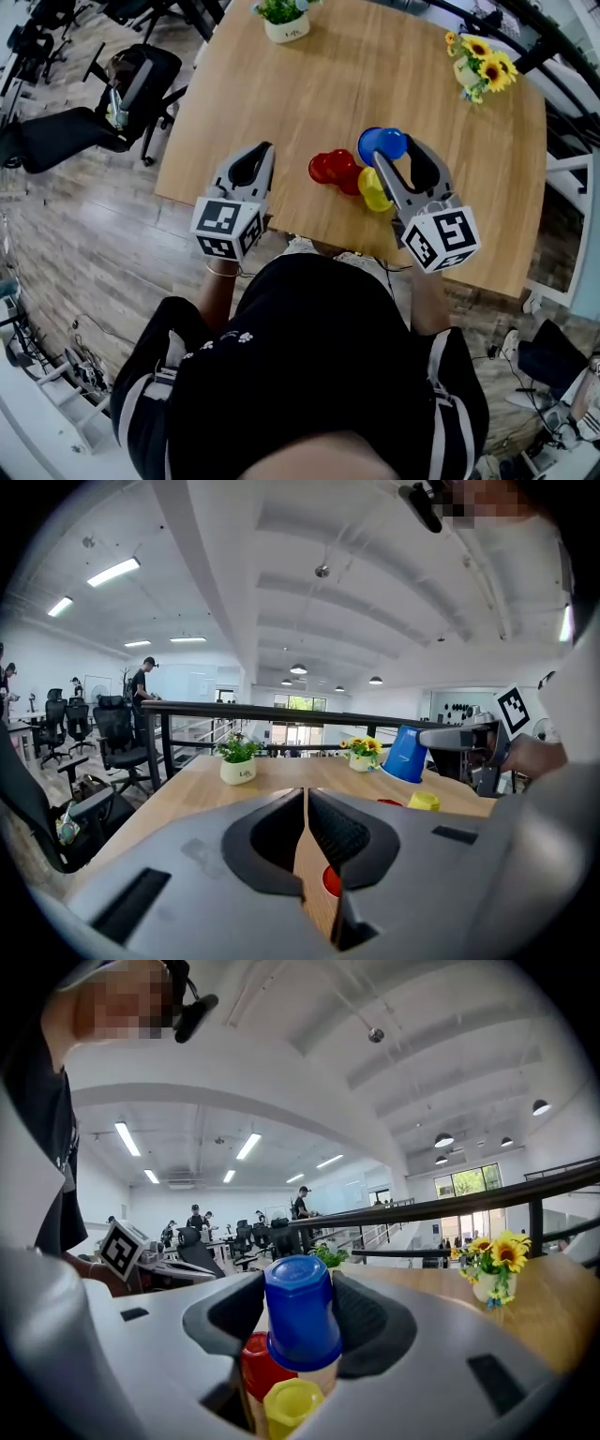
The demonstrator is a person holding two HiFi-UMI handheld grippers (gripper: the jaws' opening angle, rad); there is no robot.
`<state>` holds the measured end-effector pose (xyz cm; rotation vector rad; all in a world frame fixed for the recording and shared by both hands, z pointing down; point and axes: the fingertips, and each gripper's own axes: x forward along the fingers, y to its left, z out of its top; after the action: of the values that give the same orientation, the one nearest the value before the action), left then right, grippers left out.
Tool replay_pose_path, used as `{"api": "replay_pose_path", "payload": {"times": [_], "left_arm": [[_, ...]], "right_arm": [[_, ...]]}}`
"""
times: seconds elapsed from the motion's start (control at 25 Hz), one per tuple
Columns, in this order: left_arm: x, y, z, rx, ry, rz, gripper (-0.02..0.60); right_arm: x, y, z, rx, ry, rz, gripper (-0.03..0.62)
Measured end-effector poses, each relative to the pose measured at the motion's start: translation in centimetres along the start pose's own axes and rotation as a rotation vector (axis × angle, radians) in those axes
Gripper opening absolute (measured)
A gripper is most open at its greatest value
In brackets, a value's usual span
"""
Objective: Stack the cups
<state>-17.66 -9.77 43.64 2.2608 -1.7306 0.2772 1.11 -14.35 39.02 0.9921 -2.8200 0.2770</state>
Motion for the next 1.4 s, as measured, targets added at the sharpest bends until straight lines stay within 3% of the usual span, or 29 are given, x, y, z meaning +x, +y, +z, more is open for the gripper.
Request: {"api": "replay_pose_path", "payload": {"times": [0.84,1.4], "left_arm": [[-0.8,0.7,-0.5,-0.011,0.001,-0.007,0.021],[-0.9,0.7,-0.6,-0.011,-0.002,0.002,0.021]], "right_arm": [[0.0,3.1,-2.7,-0.068,0.118,0.018,0.229],[0.2,2.6,-3.3,-0.042,0.102,0.009,0.232]]}}
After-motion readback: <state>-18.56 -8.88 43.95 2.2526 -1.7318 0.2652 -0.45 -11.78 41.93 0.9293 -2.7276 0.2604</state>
